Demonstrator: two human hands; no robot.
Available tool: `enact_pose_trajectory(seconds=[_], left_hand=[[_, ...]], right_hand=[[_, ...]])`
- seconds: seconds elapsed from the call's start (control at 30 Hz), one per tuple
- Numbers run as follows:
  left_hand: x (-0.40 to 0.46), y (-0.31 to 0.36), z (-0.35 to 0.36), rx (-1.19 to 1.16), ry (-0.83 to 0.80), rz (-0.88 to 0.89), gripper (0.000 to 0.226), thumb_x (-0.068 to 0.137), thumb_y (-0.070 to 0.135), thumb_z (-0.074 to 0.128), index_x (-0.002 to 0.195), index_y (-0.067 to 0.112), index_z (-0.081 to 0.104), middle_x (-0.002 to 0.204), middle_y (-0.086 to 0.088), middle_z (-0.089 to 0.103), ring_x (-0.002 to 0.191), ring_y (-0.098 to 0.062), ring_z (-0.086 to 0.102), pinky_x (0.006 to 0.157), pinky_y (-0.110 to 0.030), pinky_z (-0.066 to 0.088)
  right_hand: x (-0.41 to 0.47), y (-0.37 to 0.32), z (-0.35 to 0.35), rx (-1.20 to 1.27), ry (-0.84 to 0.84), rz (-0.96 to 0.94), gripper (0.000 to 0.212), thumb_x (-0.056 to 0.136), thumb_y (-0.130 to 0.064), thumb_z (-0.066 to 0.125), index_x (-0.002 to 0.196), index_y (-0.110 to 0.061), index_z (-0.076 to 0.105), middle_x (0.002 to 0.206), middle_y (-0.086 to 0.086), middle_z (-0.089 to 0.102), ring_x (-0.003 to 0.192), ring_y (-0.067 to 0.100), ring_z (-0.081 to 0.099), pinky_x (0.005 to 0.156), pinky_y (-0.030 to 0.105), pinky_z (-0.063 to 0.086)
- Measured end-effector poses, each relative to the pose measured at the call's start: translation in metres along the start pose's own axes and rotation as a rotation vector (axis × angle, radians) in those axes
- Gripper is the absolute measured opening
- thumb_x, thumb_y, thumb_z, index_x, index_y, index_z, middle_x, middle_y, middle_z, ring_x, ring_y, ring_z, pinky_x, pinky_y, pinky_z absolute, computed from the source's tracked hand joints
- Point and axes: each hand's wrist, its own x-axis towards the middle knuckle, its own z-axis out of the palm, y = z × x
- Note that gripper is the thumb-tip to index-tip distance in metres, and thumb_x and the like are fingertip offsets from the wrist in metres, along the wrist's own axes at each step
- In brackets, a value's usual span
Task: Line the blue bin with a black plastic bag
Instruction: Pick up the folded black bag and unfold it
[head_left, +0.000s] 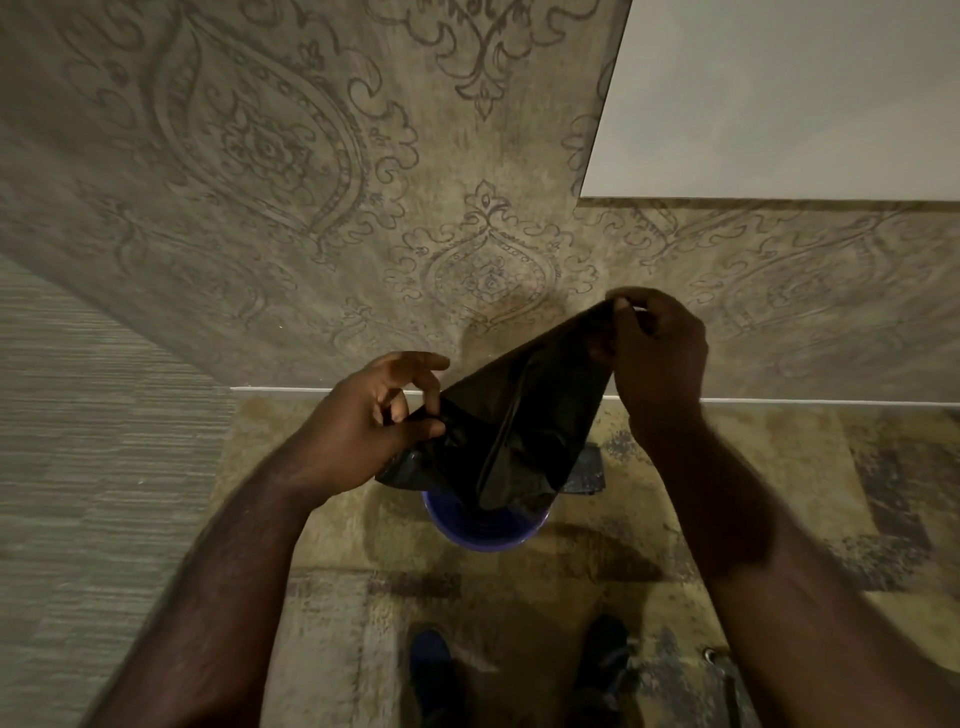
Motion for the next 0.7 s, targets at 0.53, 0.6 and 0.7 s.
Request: enact_pose_trajectory(seconds=[0.53, 0.6, 0.7], left_hand=[[0.008, 0.002, 0.014, -0.309, -0.011, -0.095, 0.064, 0.085, -0.007, 0.067, 0.141, 0.018, 0.050, 0.147, 0.011, 0.048, 0.115, -0.020, 0.065, 0.096, -0.032, 0.054], [0.010, -0.002, 0.009, -0.287, 0.098, -0.064, 0.054, 0.087, 0.005, 0.069, 0.136, 0.025, 0.056, 0.138, 0.015, 0.056, 0.119, -0.016, 0.062, 0.102, -0.036, 0.050], [0.015, -0.009, 0.007, -0.017, 0.400, -0.071, 0.037, 0.089, 0.028, 0.068, 0.126, 0.030, 0.063, 0.130, 0.021, 0.060, 0.120, -0.005, 0.057, 0.105, -0.034, 0.046]], right_hand=[[-0.041, 0.000, 0.029, -0.187, -0.244, -0.133, 0.056, 0.078, 0.001, 0.065, 0.122, -0.021, 0.039, 0.116, 0.005, 0.064, 0.097, 0.024, 0.068, 0.075, 0.031, 0.059], [-0.039, 0.003, 0.022, -0.347, -0.279, -0.247, 0.034, 0.081, 0.000, 0.060, 0.098, -0.022, 0.041, 0.096, 0.002, 0.061, 0.083, 0.027, 0.065, 0.065, 0.043, 0.055], [-0.040, 0.016, 0.014, -0.486, -0.292, -0.340, 0.025, 0.089, -0.014, 0.050, 0.083, -0.033, 0.035, 0.081, -0.010, 0.049, 0.069, 0.014, 0.053, 0.052, 0.026, 0.035]])
